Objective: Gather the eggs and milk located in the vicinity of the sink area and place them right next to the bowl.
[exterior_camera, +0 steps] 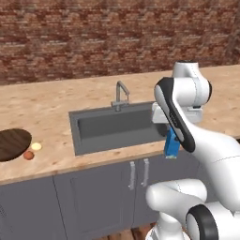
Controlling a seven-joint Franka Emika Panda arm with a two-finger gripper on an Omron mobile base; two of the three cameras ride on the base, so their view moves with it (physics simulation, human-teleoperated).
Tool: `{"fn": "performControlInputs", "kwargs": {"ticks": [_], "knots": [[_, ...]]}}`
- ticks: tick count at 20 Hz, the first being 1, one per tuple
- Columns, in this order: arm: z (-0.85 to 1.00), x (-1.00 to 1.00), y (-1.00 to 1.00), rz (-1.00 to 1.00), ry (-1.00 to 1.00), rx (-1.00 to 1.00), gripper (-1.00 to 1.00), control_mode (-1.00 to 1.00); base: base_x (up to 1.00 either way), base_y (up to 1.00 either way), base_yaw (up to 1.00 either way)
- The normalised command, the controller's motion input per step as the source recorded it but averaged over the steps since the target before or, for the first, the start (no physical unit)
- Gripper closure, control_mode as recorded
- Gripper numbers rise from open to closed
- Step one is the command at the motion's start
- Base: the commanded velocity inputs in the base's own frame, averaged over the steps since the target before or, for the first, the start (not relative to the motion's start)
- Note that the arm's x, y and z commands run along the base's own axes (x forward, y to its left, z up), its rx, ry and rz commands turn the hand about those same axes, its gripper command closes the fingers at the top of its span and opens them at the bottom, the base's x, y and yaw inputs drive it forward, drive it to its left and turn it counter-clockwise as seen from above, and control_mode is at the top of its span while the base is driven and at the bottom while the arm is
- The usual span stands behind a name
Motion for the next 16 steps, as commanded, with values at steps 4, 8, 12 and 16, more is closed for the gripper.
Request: {"fn": "performControlInputs", "kwargs": {"ticks": [4,8,12,16], "knots": [[0.00,0.00,0.00,0.00,0.00,0.00,1.00,1.00,-0.07,1.00,0.00],[0.00,0.00,0.00,0.00,0.00,0.00,1.00,1.00,-0.03,1.00,0.00],[0.00,0.00,0.00,0.00,0.00,0.00,1.00,1.00,-0.02,1.00,0.00],[0.00,0.00,0.00,0.00,0.00,0.00,1.00,1.00,0.06,1.00,0.00]]}}
